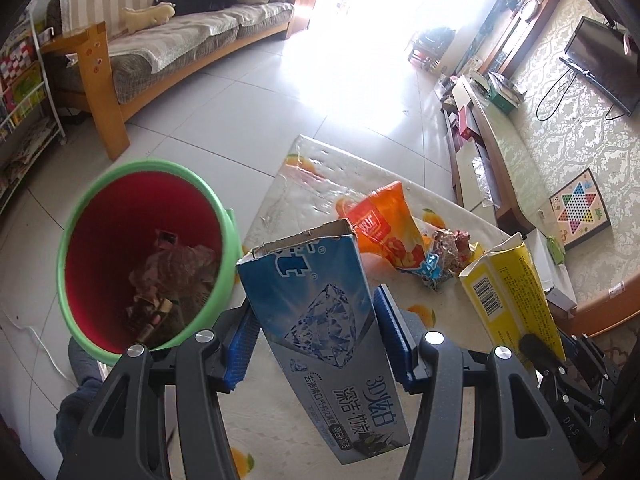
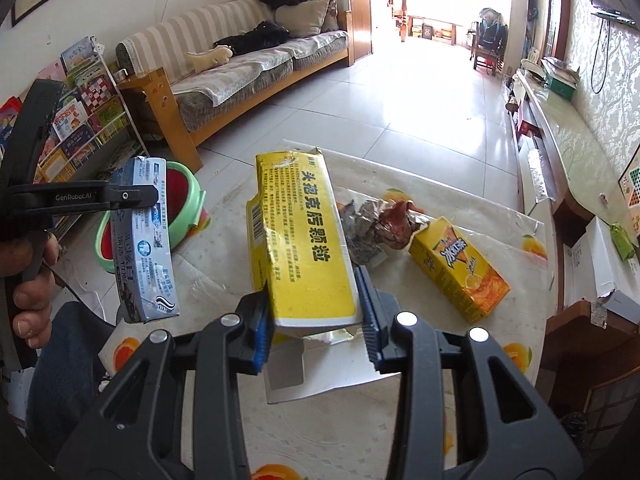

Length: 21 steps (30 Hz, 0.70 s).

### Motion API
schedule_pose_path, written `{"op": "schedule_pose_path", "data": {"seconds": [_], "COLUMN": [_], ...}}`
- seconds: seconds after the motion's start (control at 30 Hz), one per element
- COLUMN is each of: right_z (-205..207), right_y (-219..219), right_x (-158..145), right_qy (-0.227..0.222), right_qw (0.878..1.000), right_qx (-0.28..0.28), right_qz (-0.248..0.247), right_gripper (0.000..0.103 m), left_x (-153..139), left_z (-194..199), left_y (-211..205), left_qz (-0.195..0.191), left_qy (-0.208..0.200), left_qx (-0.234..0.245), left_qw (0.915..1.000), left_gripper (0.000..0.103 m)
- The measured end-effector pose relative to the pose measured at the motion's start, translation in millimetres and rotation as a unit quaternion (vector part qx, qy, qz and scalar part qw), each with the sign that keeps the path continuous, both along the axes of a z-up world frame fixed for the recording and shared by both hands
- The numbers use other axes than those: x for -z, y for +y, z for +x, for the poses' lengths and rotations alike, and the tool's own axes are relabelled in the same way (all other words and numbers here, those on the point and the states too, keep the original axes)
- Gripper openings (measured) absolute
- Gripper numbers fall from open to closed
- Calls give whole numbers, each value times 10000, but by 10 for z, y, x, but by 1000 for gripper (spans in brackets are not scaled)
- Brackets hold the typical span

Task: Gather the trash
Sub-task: 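Lift and carry the milk carton with the left gripper while the right carries the yellow box toward the bin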

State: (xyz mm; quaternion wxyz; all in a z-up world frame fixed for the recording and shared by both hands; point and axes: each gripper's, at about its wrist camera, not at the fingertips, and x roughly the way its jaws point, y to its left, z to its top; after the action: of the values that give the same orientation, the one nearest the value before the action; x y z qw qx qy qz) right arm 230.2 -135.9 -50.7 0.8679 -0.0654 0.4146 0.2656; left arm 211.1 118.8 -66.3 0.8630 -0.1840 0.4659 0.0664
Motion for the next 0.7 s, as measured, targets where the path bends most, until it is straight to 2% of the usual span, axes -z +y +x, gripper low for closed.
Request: {"op": "schedule_pose_path", "data": {"seconds": [0.17,0.4,0.7], "right_z": [-17,-31,15], "right_y": [385,1025,1733], "right_x": [-91,-169,-181], "right_qy": [-14,-2,105], "right_qw": [9997,9984,9958], "right_qx": [-173,-510,-846], "right_qz": [146,244,332], "right_gripper": [36,36,36], "left_x": [-145,-168,-165], "left_z": [-126,-239,-203], "left_y": [498,1189,1684], "left_qz": [126,217,670], "left_qy": [-106,-91,-109], "left_qx": [-310,-685,-828], "left_qw": [9994,9974,9943], "left_gripper": [53,53,53]}}
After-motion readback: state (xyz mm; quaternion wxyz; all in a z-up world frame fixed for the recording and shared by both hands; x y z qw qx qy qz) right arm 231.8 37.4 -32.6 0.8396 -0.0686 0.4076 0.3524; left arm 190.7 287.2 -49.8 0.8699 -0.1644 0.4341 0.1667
